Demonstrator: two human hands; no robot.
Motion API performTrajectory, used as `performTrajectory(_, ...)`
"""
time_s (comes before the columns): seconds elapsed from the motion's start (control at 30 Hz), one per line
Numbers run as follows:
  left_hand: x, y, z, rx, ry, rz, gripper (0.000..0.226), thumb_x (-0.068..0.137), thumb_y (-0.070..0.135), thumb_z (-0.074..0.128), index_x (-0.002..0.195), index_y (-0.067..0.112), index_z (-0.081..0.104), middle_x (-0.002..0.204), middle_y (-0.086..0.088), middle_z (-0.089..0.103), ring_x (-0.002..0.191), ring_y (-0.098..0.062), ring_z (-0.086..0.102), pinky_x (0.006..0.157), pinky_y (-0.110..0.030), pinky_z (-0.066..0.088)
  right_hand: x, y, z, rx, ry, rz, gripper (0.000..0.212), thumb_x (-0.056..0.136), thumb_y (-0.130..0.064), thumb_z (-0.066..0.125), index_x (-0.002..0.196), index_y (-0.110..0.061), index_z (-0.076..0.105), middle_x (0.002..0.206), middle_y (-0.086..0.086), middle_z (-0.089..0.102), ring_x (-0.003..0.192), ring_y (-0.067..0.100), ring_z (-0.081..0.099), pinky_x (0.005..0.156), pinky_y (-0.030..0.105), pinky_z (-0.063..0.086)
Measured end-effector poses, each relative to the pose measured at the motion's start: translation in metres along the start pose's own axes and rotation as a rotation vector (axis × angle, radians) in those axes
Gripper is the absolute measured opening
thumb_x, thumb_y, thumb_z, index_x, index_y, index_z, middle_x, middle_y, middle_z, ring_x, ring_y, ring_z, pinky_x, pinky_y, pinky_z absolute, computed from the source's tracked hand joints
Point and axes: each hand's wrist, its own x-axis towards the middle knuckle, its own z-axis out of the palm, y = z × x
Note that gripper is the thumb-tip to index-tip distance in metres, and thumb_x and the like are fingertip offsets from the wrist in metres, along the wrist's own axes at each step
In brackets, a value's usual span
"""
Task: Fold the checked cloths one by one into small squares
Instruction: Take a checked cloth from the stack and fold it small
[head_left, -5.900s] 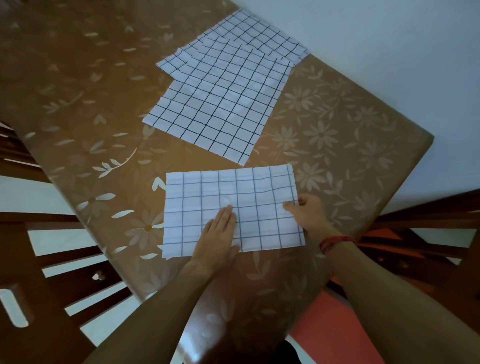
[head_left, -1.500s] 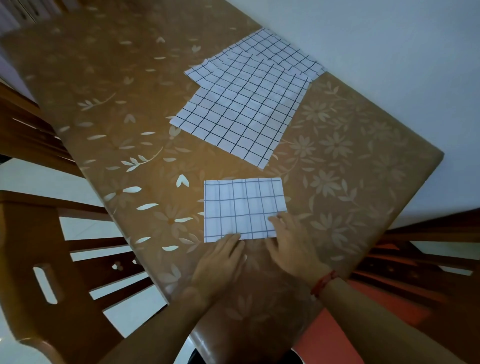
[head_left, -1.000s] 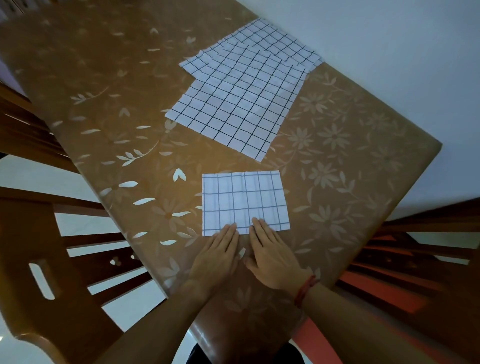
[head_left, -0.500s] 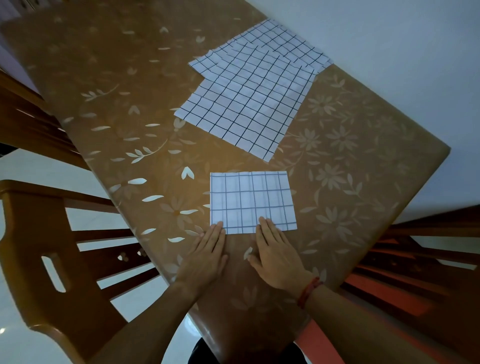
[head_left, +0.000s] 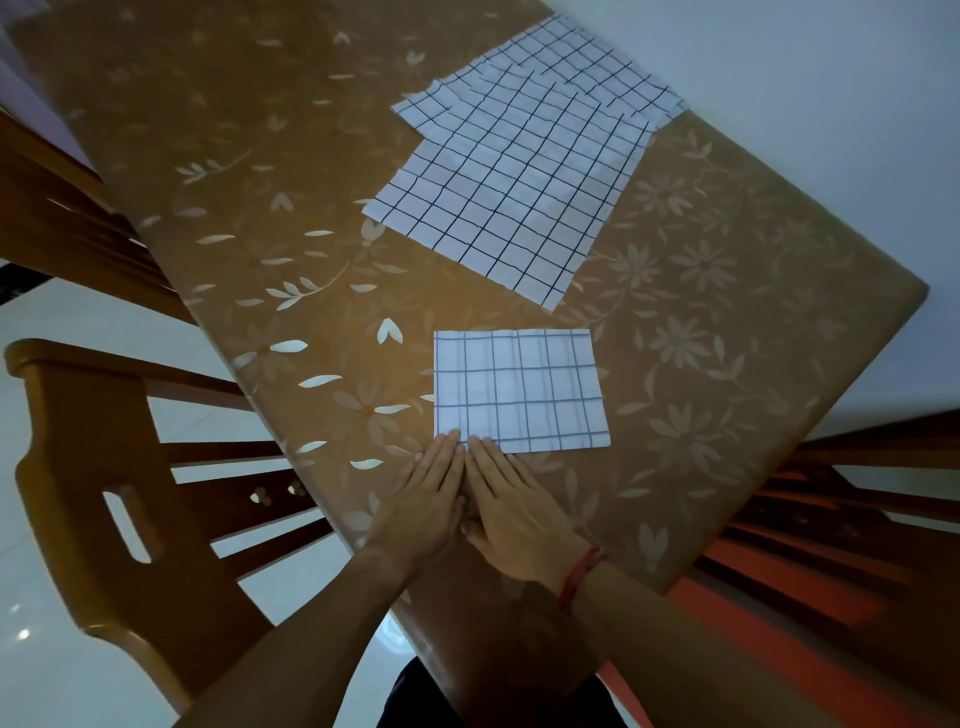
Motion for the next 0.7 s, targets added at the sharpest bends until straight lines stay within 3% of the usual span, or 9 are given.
performTrajectory(0.17,0.0,-0.001,-0.001,-0.007,0.015,0.002,0.056,0.094,0.03,0.029,0.14,0.001,0.044,0.15,-0.014,0.038,0.139,-0.026,0.034,0.113,-0.035,0.015,-0.007,0.014,-0.005,-0.014,-0.03,0.053,0.077,0.09,-0.053,0.023,0.15,-0.005,0.021,0.158,0.011,0.016,0.147,0.023,0.014,0.119,0.044,0.018)
performTrajectory(0.33,0.0,0.0,-0.001,-0.009,0.03,-0.007,0.057,0.095,0.032,0.027,0.14,0.002,0.044,0.149,-0.013,0.039,0.138,-0.024,0.036,0.113,-0.039,0.028,-0.031,0.044,-0.011,-0.012,-0.012,0.145,0.076,0.092,-0.051,0.033,0.149,-0.004,0.021,0.158,0.012,0.016,0.147,0.023,0.012,0.117,0.044,0.024)
performTrajectory(0.47,0.001,0.0,0.001,-0.029,0.001,-0.024,0.057,0.098,0.033,0.021,0.142,0.003,0.041,0.151,-0.012,0.036,0.141,-0.023,0.031,0.112,-0.041,0.032,-0.051,0.074,-0.013,0.008,-0.066,0.256,0.08,0.092,-0.055,0.023,0.152,-0.007,0.002,0.16,0.008,-0.008,0.147,0.018,-0.01,0.121,0.041,0.006)
performTrajectory(0.57,0.002,-0.001,-0.001,-0.029,-0.014,-0.028,0.064,0.101,0.036,0.005,0.141,0.003,0.042,0.15,-0.013,0.037,0.14,-0.024,0.032,0.113,-0.04,0.029,-0.062,0.085,-0.015,0.009,-0.065,0.322,0.083,0.089,-0.057,0.021,0.152,-0.006,0.003,0.16,0.008,-0.006,0.147,0.017,-0.008,0.119,0.037,0.0)
performTrajectory(0.7,0.002,0.0,-0.005,-0.05,-0.043,-0.036,0.062,0.101,0.035,0.008,0.14,0.003,0.043,0.15,-0.013,0.038,0.139,-0.024,0.033,0.111,-0.041,0.034,-0.063,0.085,-0.018,0.016,-0.076,0.33,0.083,0.09,-0.056,0.021,0.151,-0.004,0.001,0.16,0.01,-0.006,0.148,0.019,-0.008,0.118,0.036,-0.002)
